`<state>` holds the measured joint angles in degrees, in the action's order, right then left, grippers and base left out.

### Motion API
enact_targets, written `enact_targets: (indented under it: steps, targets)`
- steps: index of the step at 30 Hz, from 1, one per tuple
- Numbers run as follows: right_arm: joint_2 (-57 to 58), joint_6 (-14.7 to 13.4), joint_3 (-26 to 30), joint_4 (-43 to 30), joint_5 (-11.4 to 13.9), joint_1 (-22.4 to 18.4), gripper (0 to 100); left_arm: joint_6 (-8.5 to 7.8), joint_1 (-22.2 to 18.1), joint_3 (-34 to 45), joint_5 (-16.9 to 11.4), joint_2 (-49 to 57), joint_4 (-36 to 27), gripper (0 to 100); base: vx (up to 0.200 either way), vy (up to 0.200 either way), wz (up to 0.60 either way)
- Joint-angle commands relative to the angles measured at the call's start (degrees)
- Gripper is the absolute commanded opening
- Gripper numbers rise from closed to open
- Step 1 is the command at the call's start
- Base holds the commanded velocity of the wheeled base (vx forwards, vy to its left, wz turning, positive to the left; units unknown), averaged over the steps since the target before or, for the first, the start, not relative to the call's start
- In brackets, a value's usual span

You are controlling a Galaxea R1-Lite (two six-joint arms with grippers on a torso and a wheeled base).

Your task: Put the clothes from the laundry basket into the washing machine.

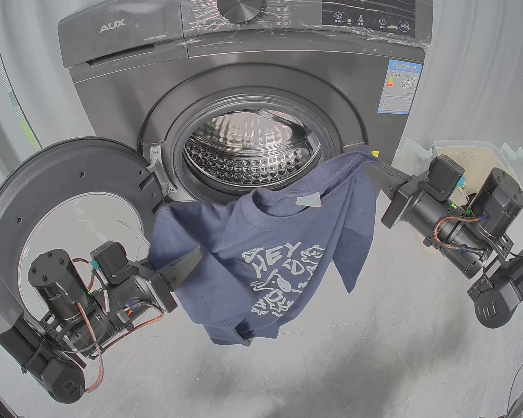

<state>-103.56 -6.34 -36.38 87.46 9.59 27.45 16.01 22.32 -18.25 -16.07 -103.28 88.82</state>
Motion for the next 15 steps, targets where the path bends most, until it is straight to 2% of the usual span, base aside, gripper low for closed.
enact_targets:
  steps: [1, 4, 8, 15]
  targets:
    - [0.1, 0.0, -0.8, -0.1, 0.1, 0.6, 0, -0.10, -0.2, 1.7, 0.1, -2.5, 0.0, 100, 0.000, 0.000, 0.00]
    - [0.0, 0.0, -1.3, -0.2, 0.1, 0.9, 0, -0.01, -0.3, 2.5, 0.1, -2.5, 0.0, 100, 0.000, 0.000, 0.00]
    - [0.0, -0.1, -1.4, -0.2, -1.7, 2.3, 0, -0.36, -0.1, 1.8, 0.1, -2.6, -0.1, 100, 0.000, 0.000, 0.00]
    - [0.1, -0.6, -1.5, -0.3, -1.9, 3.1, 0, -0.80, 0.8, 0.1, 0.2, -5.1, 0.0, 100, 0.000, 0.000, 0.00]
